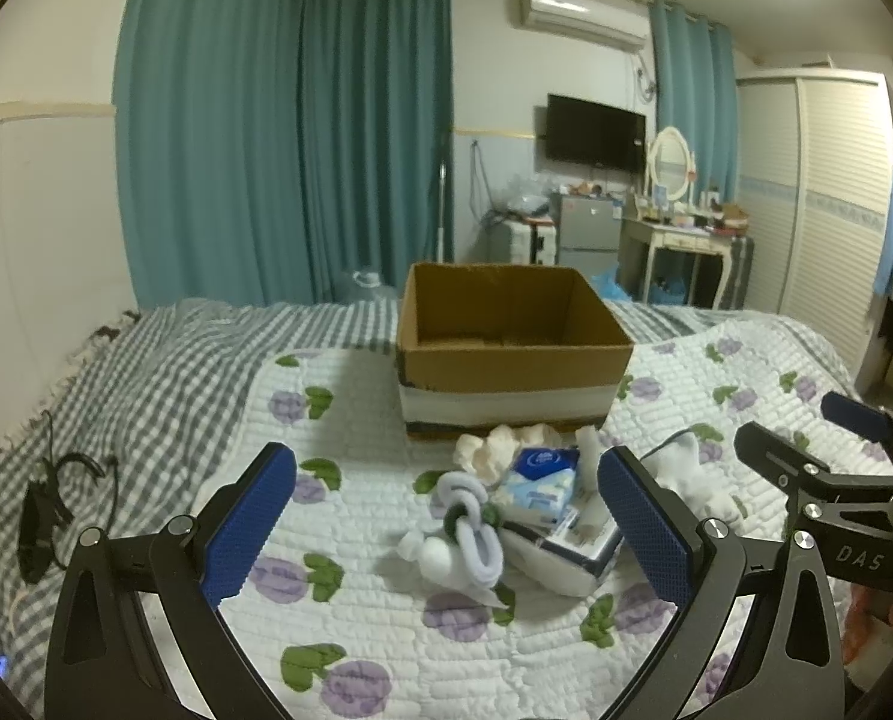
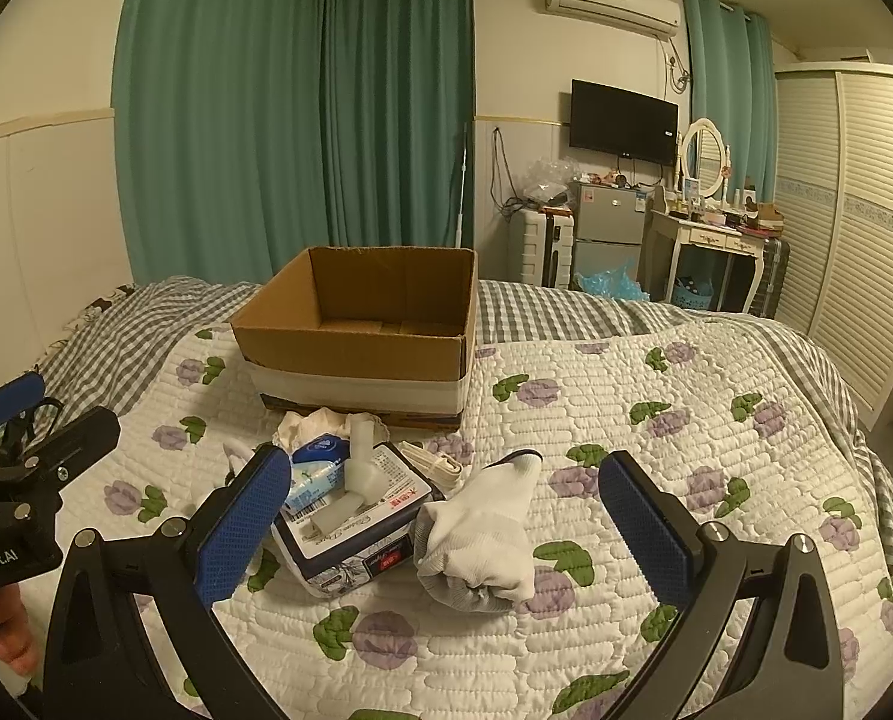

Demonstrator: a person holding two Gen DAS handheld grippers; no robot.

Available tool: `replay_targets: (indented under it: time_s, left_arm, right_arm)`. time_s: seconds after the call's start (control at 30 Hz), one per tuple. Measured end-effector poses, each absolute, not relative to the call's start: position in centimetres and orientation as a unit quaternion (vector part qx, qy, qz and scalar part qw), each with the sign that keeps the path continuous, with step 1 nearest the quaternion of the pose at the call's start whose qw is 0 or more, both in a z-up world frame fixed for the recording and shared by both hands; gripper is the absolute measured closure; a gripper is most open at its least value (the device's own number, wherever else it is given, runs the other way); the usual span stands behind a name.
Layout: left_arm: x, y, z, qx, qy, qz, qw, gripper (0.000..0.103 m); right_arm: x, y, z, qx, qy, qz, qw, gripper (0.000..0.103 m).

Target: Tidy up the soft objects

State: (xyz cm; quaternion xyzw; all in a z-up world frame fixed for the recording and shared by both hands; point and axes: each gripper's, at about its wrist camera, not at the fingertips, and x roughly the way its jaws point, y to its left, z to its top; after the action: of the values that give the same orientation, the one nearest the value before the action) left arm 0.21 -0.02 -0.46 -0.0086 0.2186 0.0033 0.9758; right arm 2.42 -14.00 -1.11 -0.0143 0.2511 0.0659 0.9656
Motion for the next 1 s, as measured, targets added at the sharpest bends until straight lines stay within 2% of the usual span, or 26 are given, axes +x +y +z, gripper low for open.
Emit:
replay_targets:
  time_s: [0.53,0.73,1.0]
  left_arm:
    - [-2.8,-1.1,4.4,-0.007,0.197,-0.001,0.980,0.000]
    - [-0.7,-1.1,2.1,-0.007,0.218,-0.002,0.976,0.000]
    - [4.9,-0.5,-4.8,-0.006,0.297,0.026,0.955,0.002]
  right_arm:
    - [-1.2,-14.1,3.3,-0.017,0.216,0.082,0.973,0.000]
    - [0.0,-14.5,2.0,-0.040,0.243,0.077,0.966,0.000]
    - [7.1,-15.6,-4.7,-0.058,0.337,0.076,0.937,0.000]
